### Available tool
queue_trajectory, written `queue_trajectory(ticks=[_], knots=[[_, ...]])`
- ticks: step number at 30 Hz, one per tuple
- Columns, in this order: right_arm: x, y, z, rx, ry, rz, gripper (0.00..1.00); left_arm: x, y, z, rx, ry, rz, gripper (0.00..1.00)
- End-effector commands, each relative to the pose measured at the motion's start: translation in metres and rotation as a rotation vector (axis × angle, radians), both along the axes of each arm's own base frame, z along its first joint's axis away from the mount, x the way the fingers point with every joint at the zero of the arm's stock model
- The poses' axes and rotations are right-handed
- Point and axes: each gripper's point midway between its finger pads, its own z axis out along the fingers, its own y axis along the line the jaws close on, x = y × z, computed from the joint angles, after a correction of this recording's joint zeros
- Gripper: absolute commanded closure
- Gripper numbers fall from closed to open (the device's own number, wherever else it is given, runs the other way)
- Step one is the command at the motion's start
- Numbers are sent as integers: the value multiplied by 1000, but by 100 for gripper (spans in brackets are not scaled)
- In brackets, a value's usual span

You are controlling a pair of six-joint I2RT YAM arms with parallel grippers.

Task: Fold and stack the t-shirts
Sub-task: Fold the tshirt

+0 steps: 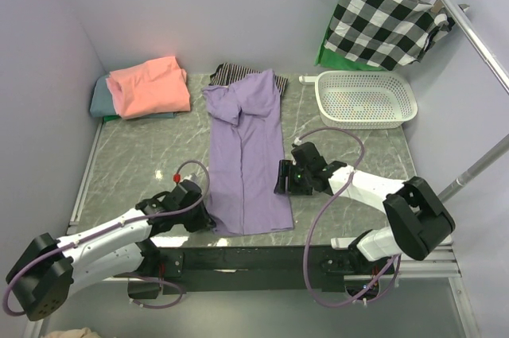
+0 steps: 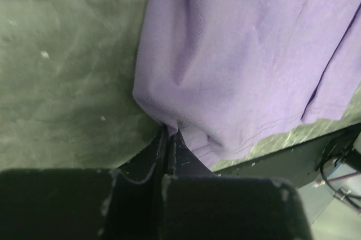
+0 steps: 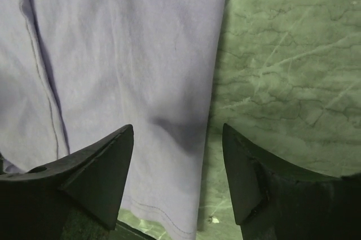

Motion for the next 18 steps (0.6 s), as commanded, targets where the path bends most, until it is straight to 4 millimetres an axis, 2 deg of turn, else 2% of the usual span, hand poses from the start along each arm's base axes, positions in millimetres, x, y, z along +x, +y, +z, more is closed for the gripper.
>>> queue_trajectory(ticks=[1,2,6,7,8,9,10,12,13,14,16,17,18], knots=[[-27,-31,-16,-172,63,-12,29,-26,10,-13,40,92,-27,99],[-22,-26,2,-160,16,-9,29,-27,10,-14,44,94,-27,99],[0,-9,46,-66,-134,3,26,-27,11,-14,50,85,-26,99],[7,2,58,-20,-167,16,25,-28,11,-14,51,86,-27,99],[10,9,61,4,-176,42,25,-28,11,-15,54,87,-28,99],[7,23,65,61,-166,95,25,-28,11,-15,56,89,-28,99],[14,38,75,118,-193,123,24,-28,11,-16,57,88,-30,99],[15,57,67,162,-160,177,24,-28,11,-17,58,88,-29,99],[17,74,77,223,-166,226,24,-28,11,-17,59,87,-32,99],[17,81,64,215,-132,243,24,-28,11,-17,61,85,-34,99],[23,99,66,243,-141,282,24,-26,11,-17,67,80,-33,99],[24,104,51,230,-109,292,24,-27,11,-17,68,82,-33,99],[25,108,47,231,-100,302,23,-27,11,-17,67,81,-32,99]])
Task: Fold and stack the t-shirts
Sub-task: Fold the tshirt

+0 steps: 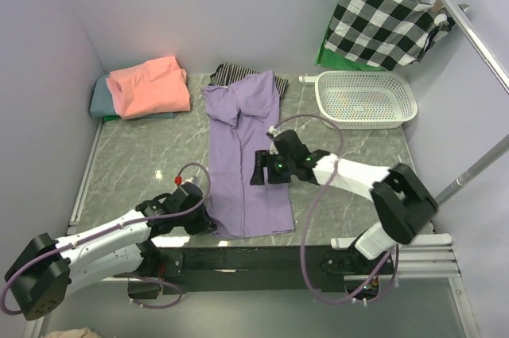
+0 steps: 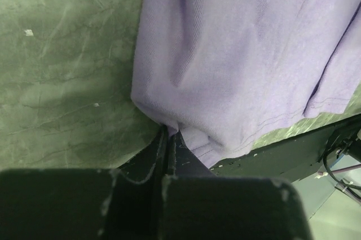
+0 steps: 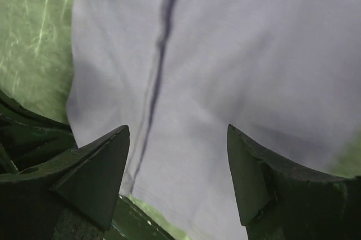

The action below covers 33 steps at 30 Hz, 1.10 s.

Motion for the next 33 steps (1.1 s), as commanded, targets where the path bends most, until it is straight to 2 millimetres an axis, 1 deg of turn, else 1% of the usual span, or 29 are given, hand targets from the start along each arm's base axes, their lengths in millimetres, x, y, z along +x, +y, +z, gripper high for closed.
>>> queue_trajectory(ticks=[1,2,4,5,8,9,10,12,13,16,20,21,22,23,24,25,27,30,33], knots=[[14,44,3,93,-18,115,23,-15,14,-16,73,57,-9,99],[14,47,-10,74,9,125,23,-15,14,-16,73,60,-7,99],[20,49,-17,47,10,116,23,-16,15,-16,77,60,-5,99],[23,45,-28,10,22,95,23,-17,16,-16,78,62,-3,99],[25,33,-47,-74,51,55,22,-20,15,-14,66,71,-6,99],[29,27,-52,-113,42,24,22,-21,14,-13,63,70,-7,99],[26,20,-58,-148,60,10,22,-24,15,-13,66,78,-11,99],[28,10,-66,-197,63,-26,21,-27,16,-12,71,86,-10,99],[25,6,-70,-214,76,-33,21,-31,19,-13,86,101,-12,99],[19,6,-73,-205,92,-29,21,-36,20,-9,94,109,-12,99],[16,7,-80,-208,115,-34,21,-43,23,-2,91,119,-4,99],[15,7,-81,-211,118,-31,21,-42,22,2,79,110,-1,97],[14,7,-84,-218,124,-31,20,-42,21,4,76,104,1,93],[14,5,-85,-225,126,-33,21,-43,22,6,72,107,10,85],[14,4,-85,-229,125,-37,21,-43,22,10,65,101,12,75],[13,3,-84,-232,120,-38,21,-44,23,12,64,100,8,68],[12,0,-83,-240,113,-42,20,-45,22,18,40,92,20,67],[10,-2,-79,-237,105,-31,20,-46,22,21,24,89,36,67],[9,5,-67,-205,78,8,19,-41,19,28,16,67,37,69]])
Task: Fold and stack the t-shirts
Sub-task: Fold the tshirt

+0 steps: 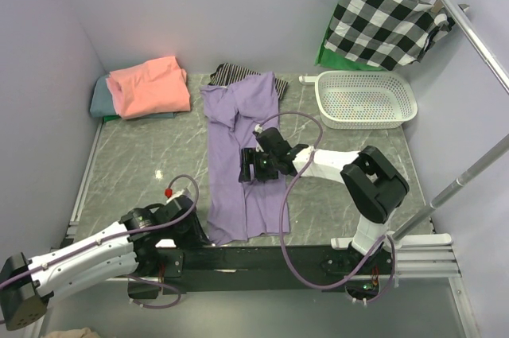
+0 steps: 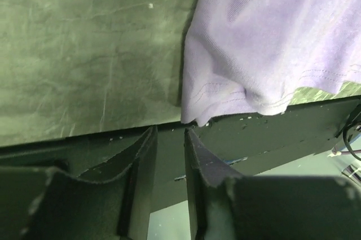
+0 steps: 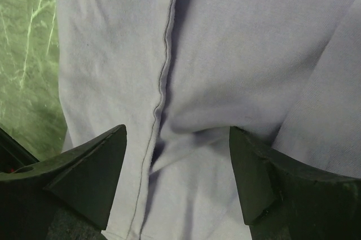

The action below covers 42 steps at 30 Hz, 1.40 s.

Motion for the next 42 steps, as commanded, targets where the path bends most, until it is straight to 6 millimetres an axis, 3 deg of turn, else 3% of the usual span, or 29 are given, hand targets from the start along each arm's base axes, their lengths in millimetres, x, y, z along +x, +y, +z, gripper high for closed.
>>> queue_trajectory(ticks=[1,5,10,13,15,17,19,22,23,25,27,30,33,35,37,38,42], knots=[[-19,-31,-21,-138,25,24,19,12,-4,21,-3,-54,24,70],[-17,-30,15,-94,-49,23,17,35,-6,39,52,-158,8,69],[-14,-61,47,-159,-137,-68,12,82,-26,63,120,-315,7,51],[-22,-85,50,-193,-150,-116,9,91,-29,49,209,-285,4,49],[-29,-99,41,-210,-132,-132,9,98,-29,35,270,-270,10,50],[-26,-107,42,-195,-141,-150,9,105,-29,30,303,-288,12,50],[-16,-119,39,-201,-140,-187,9,126,-39,35,295,-350,19,48],[1,-117,43,-163,-144,-184,9,172,-44,50,248,-435,49,46],[7,-118,43,-150,-135,-191,10,182,-43,47,243,-422,44,46],[18,-103,48,-103,-134,-150,10,218,-37,61,235,-477,71,46],[22,-91,47,-89,-101,-114,10,233,-45,60,230,-476,45,46],[21,-78,37,-61,-72,-87,11,237,-59,42,226,-440,-17,48],[13,-86,16,-123,-9,-113,12,229,-63,18,219,-375,-40,49],[3,-98,3,-165,17,-136,12,216,-55,3,245,-320,-45,50],[-5,-103,7,-152,5,-140,12,204,-50,-1,239,-298,-46,50],[-17,-109,0,-160,26,-137,12,195,-43,4,230,-301,-45,48],[-48,-117,4,-128,53,-132,12,163,-29,20,193,-288,-30,44]])
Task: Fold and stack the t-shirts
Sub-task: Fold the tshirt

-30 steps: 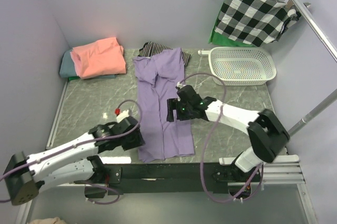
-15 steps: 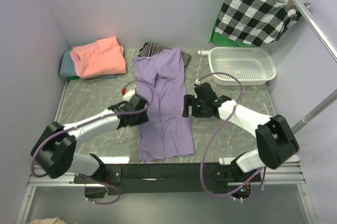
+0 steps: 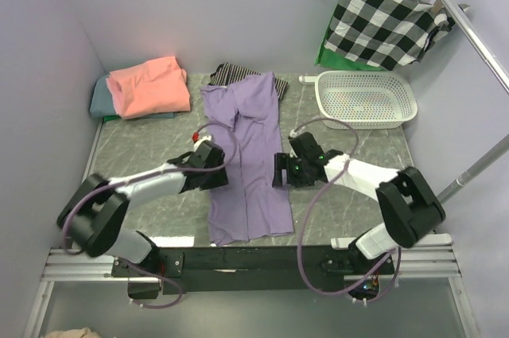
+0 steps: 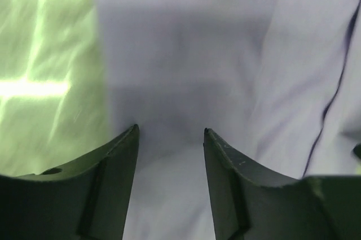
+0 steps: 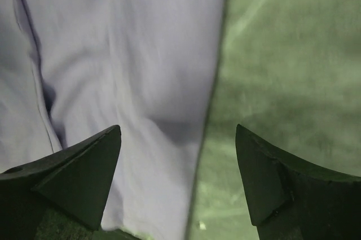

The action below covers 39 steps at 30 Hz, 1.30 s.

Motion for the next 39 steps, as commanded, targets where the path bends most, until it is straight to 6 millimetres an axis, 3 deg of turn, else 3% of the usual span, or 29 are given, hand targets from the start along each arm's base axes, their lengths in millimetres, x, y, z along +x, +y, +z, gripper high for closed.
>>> queue_trajectory(ticks=[1,8,14,17,20,24,32,39], knots=[[-37,-8,7,35,26,1,12,-43,14,15,-38,46,-9,44],[-98,-8,9,110,100,29,12,-137,16,7,-129,204,-18,48],[-140,-7,2,170,167,26,13,-186,17,-5,-209,293,-13,50],[-151,-3,1,210,181,20,15,-202,23,-13,-206,320,-4,51],[-157,-2,-1,228,186,8,16,-209,23,-20,-207,328,-8,52],[-157,3,-3,229,179,18,16,-202,26,-27,-158,293,11,52],[-145,2,-14,155,159,-3,15,-179,42,-18,-120,194,155,46],[-143,-3,-18,139,157,-38,15,-177,57,-16,-179,151,218,48]])
